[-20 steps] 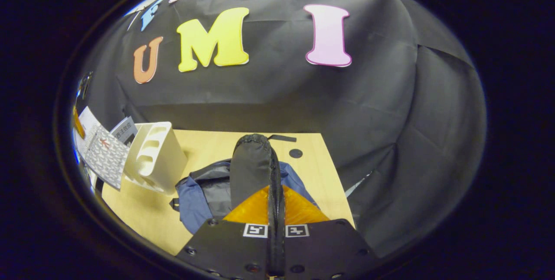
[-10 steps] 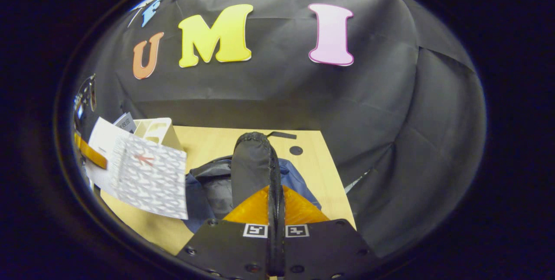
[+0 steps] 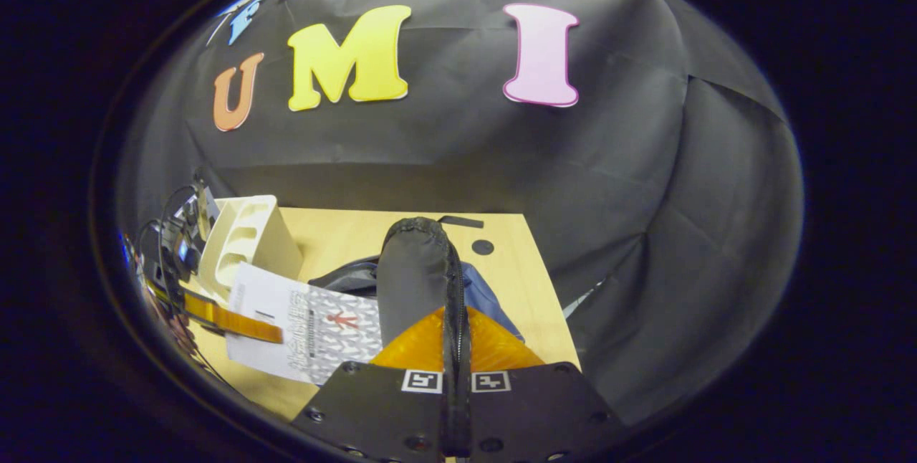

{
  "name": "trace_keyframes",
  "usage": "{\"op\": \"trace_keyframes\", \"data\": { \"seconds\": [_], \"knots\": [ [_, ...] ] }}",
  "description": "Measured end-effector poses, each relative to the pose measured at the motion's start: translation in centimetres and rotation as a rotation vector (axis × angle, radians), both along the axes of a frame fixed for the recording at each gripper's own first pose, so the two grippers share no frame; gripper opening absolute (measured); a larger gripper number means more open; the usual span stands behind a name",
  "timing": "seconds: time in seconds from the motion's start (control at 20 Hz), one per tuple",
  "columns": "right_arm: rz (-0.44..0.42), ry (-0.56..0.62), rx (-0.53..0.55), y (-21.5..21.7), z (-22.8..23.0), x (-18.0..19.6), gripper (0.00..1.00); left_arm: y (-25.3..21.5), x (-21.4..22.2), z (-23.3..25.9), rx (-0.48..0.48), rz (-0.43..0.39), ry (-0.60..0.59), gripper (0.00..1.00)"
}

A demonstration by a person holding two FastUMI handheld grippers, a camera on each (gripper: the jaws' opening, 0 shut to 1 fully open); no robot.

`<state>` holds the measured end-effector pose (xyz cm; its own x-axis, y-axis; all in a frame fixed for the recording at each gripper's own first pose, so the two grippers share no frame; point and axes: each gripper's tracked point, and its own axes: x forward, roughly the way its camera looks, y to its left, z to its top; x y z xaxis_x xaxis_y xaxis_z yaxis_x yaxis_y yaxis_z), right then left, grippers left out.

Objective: Open the schoolbag, grab two books from the bookshelf and put them into the schoolbag.

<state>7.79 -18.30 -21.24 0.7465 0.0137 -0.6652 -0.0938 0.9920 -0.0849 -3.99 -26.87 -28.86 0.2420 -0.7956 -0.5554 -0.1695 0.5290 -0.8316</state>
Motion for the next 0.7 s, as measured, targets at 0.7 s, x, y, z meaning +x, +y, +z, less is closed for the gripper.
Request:
{"op": "trace_keyframes", "data": {
  "seconds": [0.7],
  "knots": [
    [0.049, -0.002, -0.067, 2.3, 3.1, 0.6, 0.0, -10.3, 3.9, -4.0, -0.238, 0.031, -0.006, 0.43]
  ]
}}
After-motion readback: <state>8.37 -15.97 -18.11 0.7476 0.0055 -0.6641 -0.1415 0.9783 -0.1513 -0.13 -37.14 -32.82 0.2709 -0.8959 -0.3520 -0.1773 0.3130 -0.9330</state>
